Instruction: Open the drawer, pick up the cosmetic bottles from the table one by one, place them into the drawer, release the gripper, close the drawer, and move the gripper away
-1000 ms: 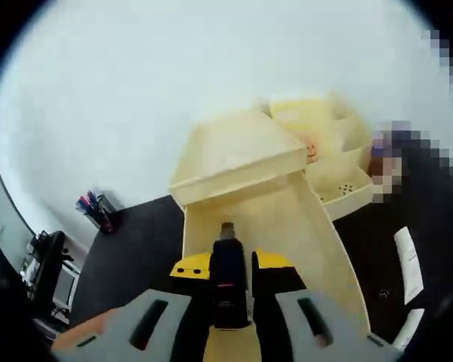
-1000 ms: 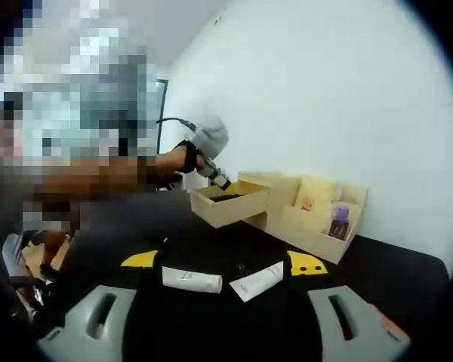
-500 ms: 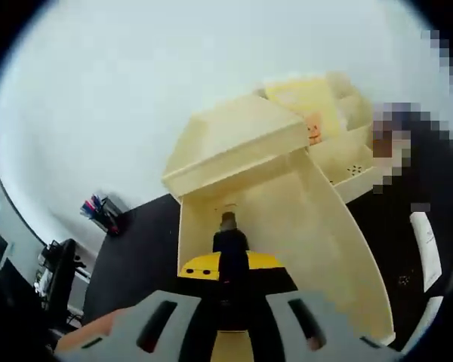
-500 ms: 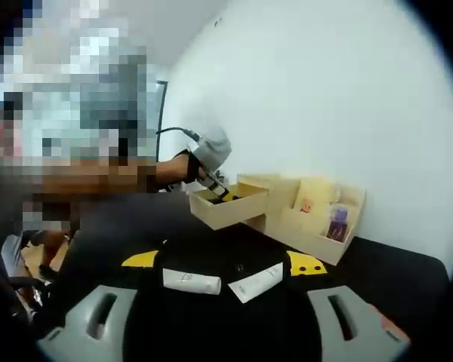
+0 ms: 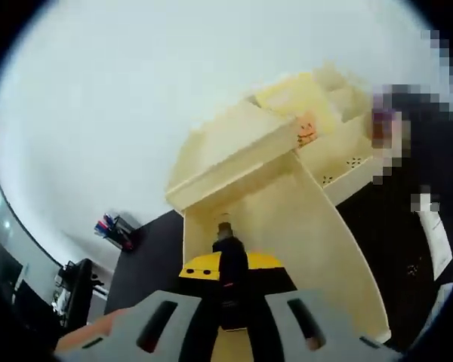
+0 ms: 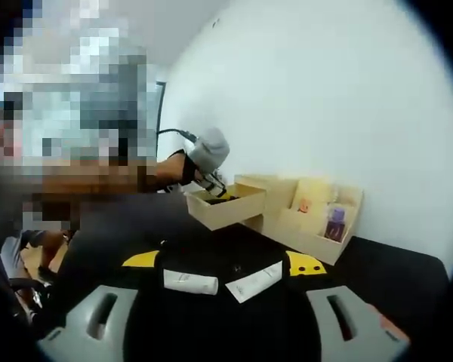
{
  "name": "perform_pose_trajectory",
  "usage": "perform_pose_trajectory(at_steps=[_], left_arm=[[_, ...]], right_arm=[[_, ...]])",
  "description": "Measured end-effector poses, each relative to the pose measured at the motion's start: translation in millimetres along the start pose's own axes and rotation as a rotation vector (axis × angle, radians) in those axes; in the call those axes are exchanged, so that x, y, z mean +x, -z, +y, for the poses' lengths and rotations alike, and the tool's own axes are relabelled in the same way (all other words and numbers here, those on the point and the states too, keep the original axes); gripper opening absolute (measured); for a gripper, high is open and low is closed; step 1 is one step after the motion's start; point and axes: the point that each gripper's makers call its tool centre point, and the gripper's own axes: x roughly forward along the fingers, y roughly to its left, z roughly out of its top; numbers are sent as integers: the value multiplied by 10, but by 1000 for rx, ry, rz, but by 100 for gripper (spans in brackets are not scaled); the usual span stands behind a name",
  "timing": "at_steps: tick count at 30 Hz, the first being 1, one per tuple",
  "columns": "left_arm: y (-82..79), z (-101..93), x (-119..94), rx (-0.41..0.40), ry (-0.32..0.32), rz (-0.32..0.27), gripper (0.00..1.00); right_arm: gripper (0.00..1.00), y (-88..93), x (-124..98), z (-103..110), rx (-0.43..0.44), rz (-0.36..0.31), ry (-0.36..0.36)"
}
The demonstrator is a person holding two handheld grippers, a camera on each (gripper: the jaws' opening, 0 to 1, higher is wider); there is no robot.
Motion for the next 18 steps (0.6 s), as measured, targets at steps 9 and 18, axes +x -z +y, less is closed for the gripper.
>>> perform_pose_trajectory(at_steps=[9, 18], left_arm=[[-335, -199, -494, -34, 144, -156, 8], [-447, -338, -975, 50, 177, -249, 9]], right_arm=[[56, 61, 8, -76, 4, 23, 32], [56, 117, 43, -62, -3, 45, 29]])
